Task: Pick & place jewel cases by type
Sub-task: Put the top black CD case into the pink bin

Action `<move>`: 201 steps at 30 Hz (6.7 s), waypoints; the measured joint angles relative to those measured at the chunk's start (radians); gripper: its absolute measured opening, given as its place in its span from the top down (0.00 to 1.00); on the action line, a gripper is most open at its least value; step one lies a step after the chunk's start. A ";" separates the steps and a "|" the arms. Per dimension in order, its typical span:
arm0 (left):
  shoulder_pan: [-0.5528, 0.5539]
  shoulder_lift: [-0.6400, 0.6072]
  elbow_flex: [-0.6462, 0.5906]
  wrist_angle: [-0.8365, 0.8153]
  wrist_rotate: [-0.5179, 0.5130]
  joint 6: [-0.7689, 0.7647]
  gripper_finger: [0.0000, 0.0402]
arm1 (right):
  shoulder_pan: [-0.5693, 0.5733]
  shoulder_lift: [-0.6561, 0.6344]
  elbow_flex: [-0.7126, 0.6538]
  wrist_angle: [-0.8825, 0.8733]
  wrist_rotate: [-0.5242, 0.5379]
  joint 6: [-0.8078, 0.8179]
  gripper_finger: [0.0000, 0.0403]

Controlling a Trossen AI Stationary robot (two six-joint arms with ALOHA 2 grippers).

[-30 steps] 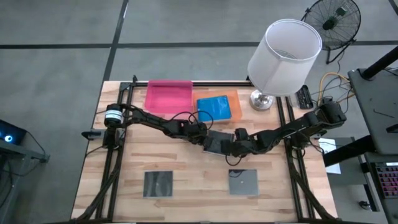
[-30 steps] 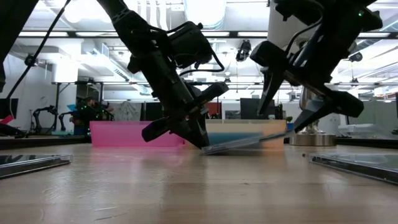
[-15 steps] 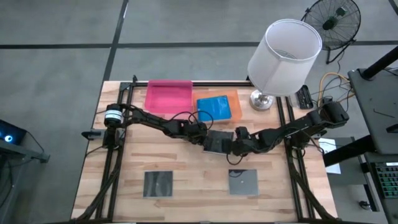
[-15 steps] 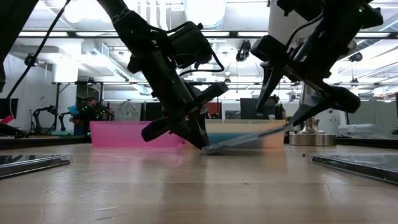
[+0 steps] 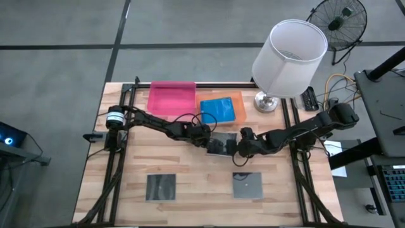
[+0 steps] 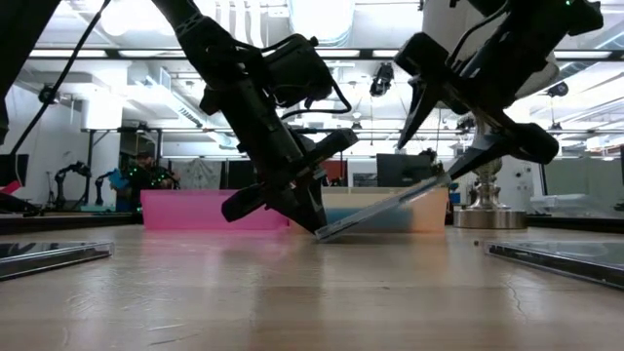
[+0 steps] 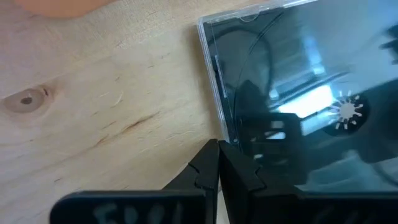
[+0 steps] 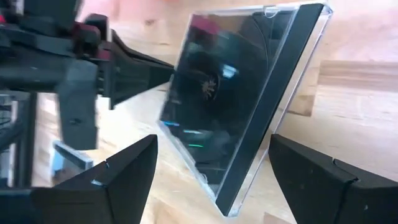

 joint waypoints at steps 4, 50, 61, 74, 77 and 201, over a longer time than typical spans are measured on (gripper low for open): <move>0.000 0.000 0.000 0.000 0.001 0.000 1.00 | 0.000 -0.017 0.000 0.001 0.016 -0.001 0.26; 0.001 0.001 0.001 0.019 0.011 0.000 1.00 | -0.014 -0.008 0.013 0.058 0.100 -0.048 0.65; 0.001 0.001 0.000 0.019 0.010 0.002 1.00 | -0.014 -0.009 0.012 0.058 0.101 -0.052 0.81; 0.004 -0.011 -0.001 -0.006 0.011 0.011 1.00 | -0.013 -0.010 0.011 0.058 0.100 -0.052 0.86; 0.006 -0.030 -0.003 -0.026 0.011 0.015 1.00 | -0.013 -0.017 0.011 0.057 0.099 -0.064 0.86; 0.014 -0.925 0.001 0.122 0.163 0.758 0.69 | -0.012 -0.184 0.699 0.151 0.044 -1.249 0.92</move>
